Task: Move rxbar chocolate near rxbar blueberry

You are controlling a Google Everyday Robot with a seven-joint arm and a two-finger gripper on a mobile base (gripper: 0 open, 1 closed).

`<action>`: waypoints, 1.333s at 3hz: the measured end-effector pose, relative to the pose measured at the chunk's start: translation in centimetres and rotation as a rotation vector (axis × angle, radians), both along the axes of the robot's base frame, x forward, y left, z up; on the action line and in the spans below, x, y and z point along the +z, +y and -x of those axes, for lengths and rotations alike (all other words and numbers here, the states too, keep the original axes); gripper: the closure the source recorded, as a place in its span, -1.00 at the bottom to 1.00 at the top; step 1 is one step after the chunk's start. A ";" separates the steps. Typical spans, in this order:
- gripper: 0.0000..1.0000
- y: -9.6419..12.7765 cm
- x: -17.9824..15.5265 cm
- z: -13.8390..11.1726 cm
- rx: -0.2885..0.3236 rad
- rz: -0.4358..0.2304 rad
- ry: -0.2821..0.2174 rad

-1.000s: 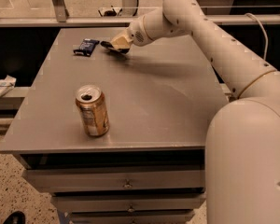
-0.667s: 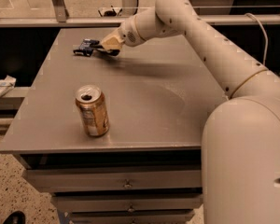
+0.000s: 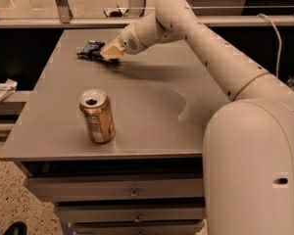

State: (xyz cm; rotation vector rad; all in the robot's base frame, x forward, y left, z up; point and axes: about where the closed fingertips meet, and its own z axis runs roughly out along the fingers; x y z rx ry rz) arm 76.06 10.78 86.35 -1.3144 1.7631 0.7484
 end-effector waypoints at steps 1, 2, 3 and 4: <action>-0.23 -0.5 -0.9 -0.1 -0.005 0.016 0.014; -0.97 -5.0 0.2 -0.9 -0.082 0.022 -0.010; -1.00 -7.1 1.0 -1.2 -0.122 0.016 -0.023; -1.00 -13.2 3.7 -0.9 -0.199 -0.028 -0.061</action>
Offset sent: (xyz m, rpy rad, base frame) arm 0.0138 -0.0688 0.0058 -0.0428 -0.0243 -0.1074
